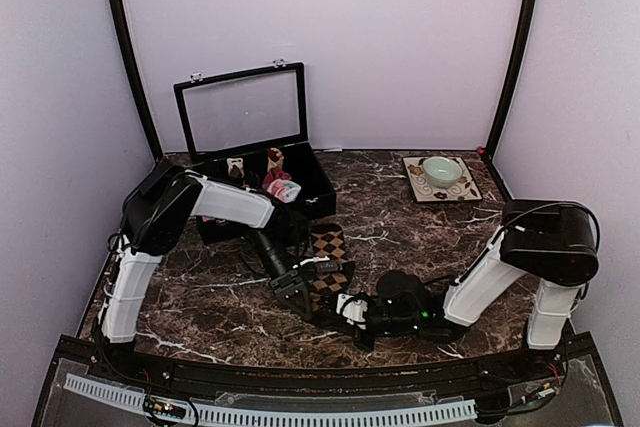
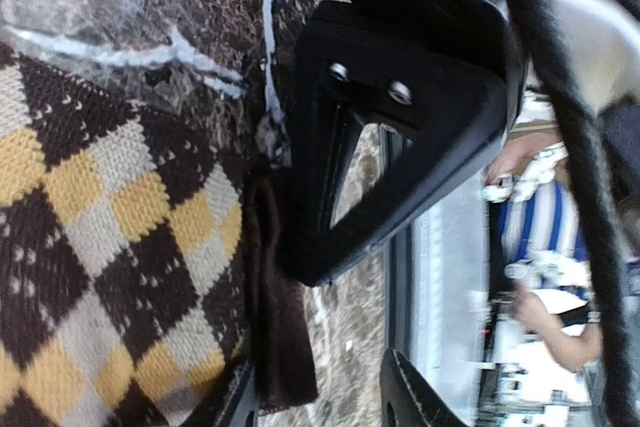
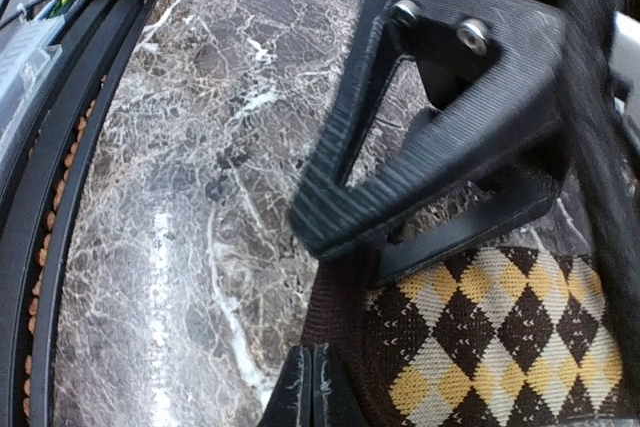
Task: Roll the socks
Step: Roll the sock at the center of the board.
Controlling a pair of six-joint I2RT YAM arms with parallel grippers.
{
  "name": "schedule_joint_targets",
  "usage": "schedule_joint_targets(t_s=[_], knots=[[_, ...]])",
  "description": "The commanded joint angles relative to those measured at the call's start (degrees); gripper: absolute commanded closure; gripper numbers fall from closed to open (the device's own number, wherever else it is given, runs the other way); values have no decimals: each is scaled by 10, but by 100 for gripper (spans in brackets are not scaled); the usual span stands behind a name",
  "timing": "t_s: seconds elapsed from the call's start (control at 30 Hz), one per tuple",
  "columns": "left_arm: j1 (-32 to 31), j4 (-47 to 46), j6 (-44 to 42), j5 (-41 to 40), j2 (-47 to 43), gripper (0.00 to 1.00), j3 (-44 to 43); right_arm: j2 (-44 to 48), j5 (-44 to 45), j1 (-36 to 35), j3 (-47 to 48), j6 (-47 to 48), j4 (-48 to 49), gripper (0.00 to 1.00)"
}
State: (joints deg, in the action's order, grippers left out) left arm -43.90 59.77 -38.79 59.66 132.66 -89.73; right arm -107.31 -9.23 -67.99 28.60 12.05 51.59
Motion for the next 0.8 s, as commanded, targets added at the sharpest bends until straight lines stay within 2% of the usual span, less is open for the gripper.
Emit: schedule_joint_targets(t_s=[0.0, 0.07, 0.2, 0.33, 0.57, 0.77], knots=[[20, -101, -1, -126, -89, 54, 75, -12, -54, 38, 33, -104, -124, 100], [20, -133, -7, -147, -139, 53, 108, -13, -97, 55, 52, -140, -174, 100], [21, -205, -22, -209, -231, 52, 170, -11, -165, 80, 64, -237, -208, 100], [20, -266, -38, -238, -293, 52, 219, -23, -221, 108, 79, -328, -260, 100], [-39, -270, -77, -267, -300, 54, 224, -50, -288, 124, 92, -458, -295, 100], [-95, -310, -84, -292, -282, 56, 232, -75, -327, 144, 90, -547, -267, 100]])
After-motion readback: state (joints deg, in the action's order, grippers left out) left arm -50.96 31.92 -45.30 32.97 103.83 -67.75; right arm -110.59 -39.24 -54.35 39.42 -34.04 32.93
